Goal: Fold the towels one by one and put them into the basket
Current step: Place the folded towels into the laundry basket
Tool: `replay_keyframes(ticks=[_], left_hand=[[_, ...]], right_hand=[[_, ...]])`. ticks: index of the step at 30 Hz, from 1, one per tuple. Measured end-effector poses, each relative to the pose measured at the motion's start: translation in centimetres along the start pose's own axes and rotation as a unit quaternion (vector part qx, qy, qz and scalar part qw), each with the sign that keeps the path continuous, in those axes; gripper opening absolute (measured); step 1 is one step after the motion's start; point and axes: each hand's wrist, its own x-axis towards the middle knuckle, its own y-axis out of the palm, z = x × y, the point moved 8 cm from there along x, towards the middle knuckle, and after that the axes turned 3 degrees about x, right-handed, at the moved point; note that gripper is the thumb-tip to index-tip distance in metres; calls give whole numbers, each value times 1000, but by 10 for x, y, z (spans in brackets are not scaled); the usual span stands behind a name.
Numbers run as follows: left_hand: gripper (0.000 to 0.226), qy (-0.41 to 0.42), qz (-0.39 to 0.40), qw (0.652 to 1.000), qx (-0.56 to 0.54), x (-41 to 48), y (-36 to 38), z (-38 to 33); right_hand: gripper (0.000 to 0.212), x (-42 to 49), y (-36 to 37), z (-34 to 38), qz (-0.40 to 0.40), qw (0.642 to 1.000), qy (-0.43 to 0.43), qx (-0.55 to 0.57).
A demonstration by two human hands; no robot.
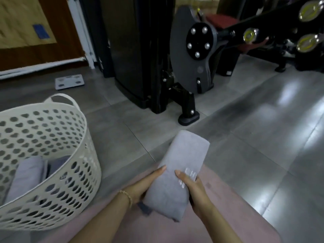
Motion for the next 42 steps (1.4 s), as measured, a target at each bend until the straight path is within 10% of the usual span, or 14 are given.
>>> replay_keyframes(ticks=[8, 13, 21, 27, 33, 42], left_hand=[[56, 212, -49, 973, -76, -156, -69, -95], [49, 339, -194, 921, 9, -274, -145, -132], [74, 278, -443, 827, 205, -392, -302, -113], [78, 178, -645, 686, 287, -436, -423, -66], [54, 190, -598, 773, 92, -394, -477, -11], [50, 212, -559, 786, 158, -384, -480, -11]], right_hand=[[32, -4, 190, 70, 161, 980, -42, -109], [66, 0, 328, 56, 275, 955, 9, -109], [53, 24, 484, -25, 363, 921, 94, -104], [49, 85, 521, -110, 301, 924, 185, -149], [70, 143, 535, -190, 247, 922, 225, -194], [137, 163, 520, -315, 198, 922, 234, -235]])
